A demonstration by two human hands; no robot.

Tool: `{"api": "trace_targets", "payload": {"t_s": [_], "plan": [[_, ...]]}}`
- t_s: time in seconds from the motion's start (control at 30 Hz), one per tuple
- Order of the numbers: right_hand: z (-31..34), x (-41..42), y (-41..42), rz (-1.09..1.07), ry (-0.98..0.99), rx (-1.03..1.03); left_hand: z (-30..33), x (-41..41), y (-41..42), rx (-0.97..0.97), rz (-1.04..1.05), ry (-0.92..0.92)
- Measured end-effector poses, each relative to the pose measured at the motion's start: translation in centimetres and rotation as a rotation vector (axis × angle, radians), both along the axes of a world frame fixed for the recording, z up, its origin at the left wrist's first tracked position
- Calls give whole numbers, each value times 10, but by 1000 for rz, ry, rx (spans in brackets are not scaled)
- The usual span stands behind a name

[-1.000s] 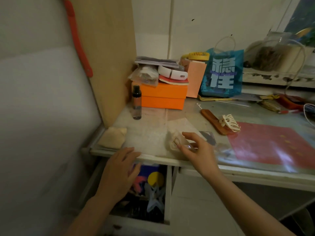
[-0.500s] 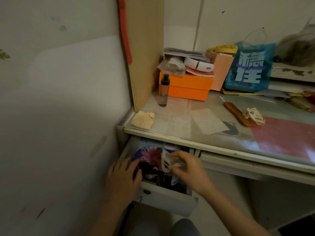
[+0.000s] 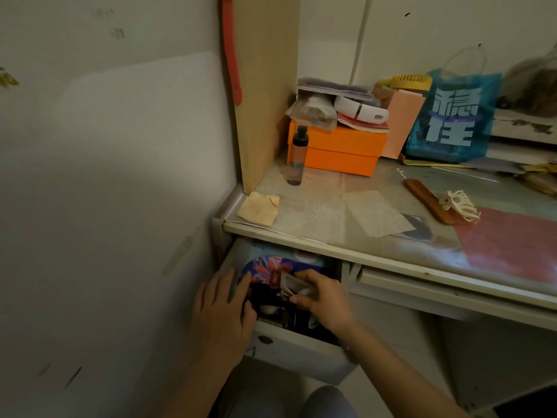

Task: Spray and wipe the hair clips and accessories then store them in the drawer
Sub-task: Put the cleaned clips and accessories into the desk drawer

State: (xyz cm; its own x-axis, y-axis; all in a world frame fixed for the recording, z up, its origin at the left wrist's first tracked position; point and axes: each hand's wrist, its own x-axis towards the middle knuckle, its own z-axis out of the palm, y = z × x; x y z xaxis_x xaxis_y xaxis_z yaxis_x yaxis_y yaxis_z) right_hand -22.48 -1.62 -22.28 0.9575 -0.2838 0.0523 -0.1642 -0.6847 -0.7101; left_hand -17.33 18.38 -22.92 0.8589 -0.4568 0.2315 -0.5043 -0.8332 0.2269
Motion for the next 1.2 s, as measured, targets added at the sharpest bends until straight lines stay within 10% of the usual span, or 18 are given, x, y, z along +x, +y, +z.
{"api": "trace_targets", "payload": {"t_s": [0.67,1.2], "plan": [[37,-26,-38,-4,-242,-204,49,14,-77,-68,-245,-82],[88,-35,-223,-454,-135,-458,58,66,-219,26,-428,-112]]}}
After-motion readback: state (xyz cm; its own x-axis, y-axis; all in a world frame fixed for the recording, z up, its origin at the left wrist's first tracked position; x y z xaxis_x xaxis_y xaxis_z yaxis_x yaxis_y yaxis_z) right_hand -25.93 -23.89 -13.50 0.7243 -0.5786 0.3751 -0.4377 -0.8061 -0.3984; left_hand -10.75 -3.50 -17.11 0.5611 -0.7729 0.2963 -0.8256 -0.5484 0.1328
